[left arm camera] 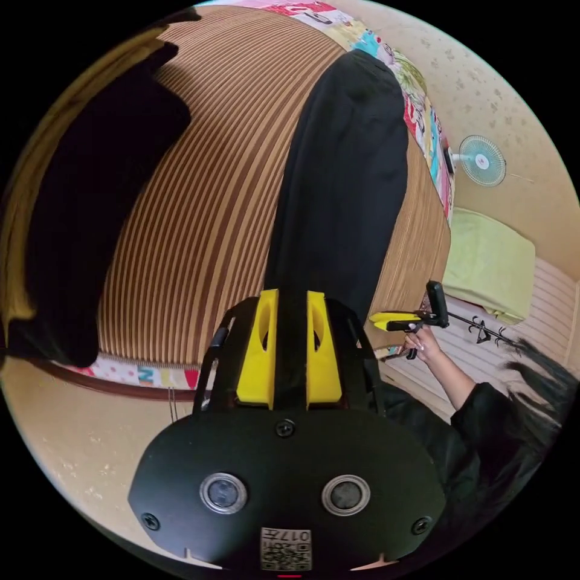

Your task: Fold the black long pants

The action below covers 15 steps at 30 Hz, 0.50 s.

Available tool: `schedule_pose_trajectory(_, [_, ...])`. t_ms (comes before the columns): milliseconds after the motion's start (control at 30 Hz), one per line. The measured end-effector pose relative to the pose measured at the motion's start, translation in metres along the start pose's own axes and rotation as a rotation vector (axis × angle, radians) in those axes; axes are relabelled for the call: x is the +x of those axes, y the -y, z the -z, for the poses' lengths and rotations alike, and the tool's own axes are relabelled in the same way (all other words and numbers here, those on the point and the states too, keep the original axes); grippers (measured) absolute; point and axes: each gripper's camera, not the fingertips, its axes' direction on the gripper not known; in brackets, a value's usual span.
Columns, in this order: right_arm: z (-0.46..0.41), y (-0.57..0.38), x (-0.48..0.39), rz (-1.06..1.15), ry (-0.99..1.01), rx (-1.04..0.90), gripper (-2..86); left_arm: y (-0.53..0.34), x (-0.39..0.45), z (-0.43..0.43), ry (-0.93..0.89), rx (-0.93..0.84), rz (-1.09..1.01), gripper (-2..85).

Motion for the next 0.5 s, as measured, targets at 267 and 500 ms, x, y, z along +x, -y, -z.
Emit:
schedule_pose_trajectory(267, [0.013,0.048,-0.012,-0.06,0.169,0.312,12.3,0.083,-0.007,-0.033,-0.05,0.042,-0.01,13.2])
schedule_pose_trajectory(500, [-0.023,0.065,-0.02,-0.041,0.313,0.364,11.9,0.077,-0.012,-0.073,-0.113,0.053,-0.026,10.1])
